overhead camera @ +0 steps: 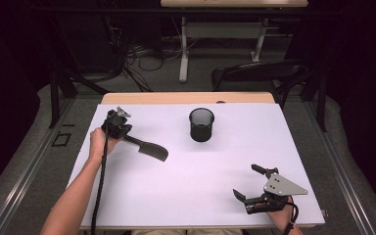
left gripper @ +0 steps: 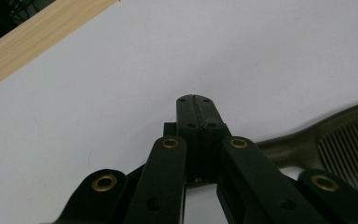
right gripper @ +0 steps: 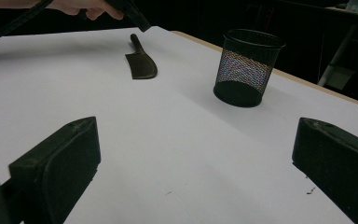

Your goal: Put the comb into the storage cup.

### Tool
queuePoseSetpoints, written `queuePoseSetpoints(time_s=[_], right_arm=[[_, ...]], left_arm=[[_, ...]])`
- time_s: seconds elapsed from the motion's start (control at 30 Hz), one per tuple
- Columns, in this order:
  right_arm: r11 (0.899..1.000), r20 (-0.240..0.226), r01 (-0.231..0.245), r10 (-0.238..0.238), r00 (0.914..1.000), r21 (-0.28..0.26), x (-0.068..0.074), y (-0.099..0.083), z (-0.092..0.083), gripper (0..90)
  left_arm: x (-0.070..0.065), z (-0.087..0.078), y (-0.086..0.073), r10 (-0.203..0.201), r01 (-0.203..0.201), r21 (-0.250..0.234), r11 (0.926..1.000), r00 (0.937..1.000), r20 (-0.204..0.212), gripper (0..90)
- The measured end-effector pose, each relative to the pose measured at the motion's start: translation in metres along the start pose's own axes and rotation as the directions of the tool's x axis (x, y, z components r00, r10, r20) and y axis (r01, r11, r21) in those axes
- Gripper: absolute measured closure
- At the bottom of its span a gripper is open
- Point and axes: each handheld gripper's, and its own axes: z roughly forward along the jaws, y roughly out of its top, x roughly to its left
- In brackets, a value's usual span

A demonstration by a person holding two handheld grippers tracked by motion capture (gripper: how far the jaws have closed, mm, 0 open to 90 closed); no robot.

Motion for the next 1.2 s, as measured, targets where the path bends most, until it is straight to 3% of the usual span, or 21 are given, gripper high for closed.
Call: queuePoseSetpoints(time_s=[0.2, 0.47, 1.2], right_arm=[[1.000, -0.002, 0.001, -0.001, 1.0000, 0.003, 0.000, 0.000, 0.000, 0.6], [1.000, -0.005, 0.003, -0.003, 1.0000, 0.003, 0.000, 0.000, 0.001, 0.7], [1.000, -0.006, 0.005, -0.005, 1.0000, 0.007, 0.000, 0.000, 0.000, 0.9]], left_arm=[[0.005, 0.005, -0.004, -0.024, 0.023, 0.016, 0.9996, 0.9997, 0.012, 90.0], [0.005, 0.009, -0.004, -0.005, 0.005, 0.038, 0.9993, 1.0000, -0.008, 90.0], [0.006, 0.017, -0.007, -0.014, 0.011, 0.098, 0.9951, 0.9994, 0.032, 90.0]])
